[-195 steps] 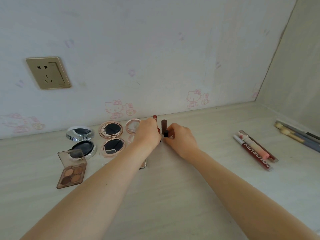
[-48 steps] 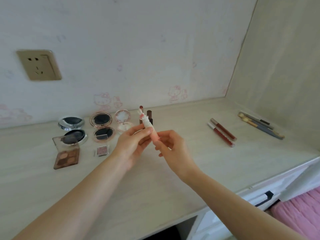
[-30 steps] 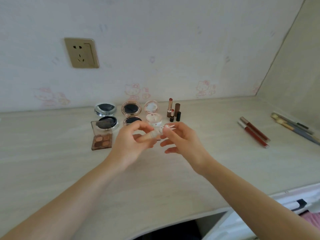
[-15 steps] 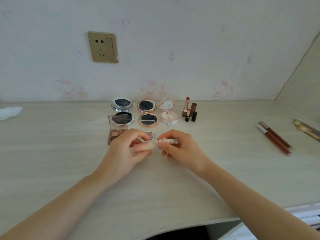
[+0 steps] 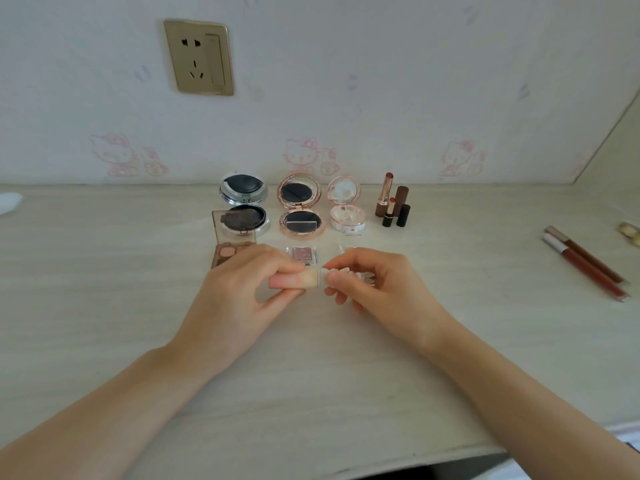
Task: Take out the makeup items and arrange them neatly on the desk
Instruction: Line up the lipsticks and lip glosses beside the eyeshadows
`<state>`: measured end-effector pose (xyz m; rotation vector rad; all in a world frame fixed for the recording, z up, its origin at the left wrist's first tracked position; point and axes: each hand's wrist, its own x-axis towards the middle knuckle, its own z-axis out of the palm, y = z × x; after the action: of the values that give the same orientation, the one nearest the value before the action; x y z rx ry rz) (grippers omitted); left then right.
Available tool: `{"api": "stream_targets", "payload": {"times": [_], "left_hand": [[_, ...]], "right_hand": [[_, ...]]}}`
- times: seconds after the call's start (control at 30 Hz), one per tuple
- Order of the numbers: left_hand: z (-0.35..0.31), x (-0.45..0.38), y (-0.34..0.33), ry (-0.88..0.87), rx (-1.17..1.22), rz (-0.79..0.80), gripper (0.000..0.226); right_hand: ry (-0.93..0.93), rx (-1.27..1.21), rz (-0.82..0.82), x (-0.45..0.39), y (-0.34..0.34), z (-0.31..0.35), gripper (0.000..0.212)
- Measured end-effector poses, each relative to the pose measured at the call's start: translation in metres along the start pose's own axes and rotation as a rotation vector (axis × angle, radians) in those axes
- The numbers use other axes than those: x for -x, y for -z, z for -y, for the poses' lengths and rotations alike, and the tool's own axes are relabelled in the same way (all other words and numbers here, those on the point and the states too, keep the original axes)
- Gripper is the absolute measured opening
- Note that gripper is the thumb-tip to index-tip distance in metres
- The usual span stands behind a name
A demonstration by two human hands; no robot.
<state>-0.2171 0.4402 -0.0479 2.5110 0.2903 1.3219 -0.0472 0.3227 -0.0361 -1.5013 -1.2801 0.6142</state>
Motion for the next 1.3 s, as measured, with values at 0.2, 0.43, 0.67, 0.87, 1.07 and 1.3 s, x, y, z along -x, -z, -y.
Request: {"api": "stream_targets", "payload": {"times": [0.2,0.43,0.67,0.87,1.07,1.3], "left_hand": [[-0.003,0.001,-0.001,0.038,-0.03,0.04,0.023],[-0.011,-0.002,0.002,0.118,0.035,0.102,0.028],[-0.013,0.001,0.002,0.165,0.046,0.122,0.029],[-0.014,0.002,-0.001,0.138,0.046,0.084,0.028],[-0.013,0.001,0.0,0.16,0.049,0.064,0.027],[-0.011,0.001,-0.001,0.176,0.052,0.041,0.026]], "right_hand": [[0.034,0.017,-0.026,0.003,0.001,-0.001,0.005],[0.059,0.003,-0.069,0.006,0.002,0.0,0.015],[0.139,0.199,-0.039,0.006,0.007,-0.001,0.046],[-0.03,0.124,-0.093,0.005,0.007,0.003,0.025],[0.006,0.108,-0.064,0.005,0.006,0.002,0.006],[0.022,0.021,-0.025,0.004,0.006,0.0,0.031]]}}
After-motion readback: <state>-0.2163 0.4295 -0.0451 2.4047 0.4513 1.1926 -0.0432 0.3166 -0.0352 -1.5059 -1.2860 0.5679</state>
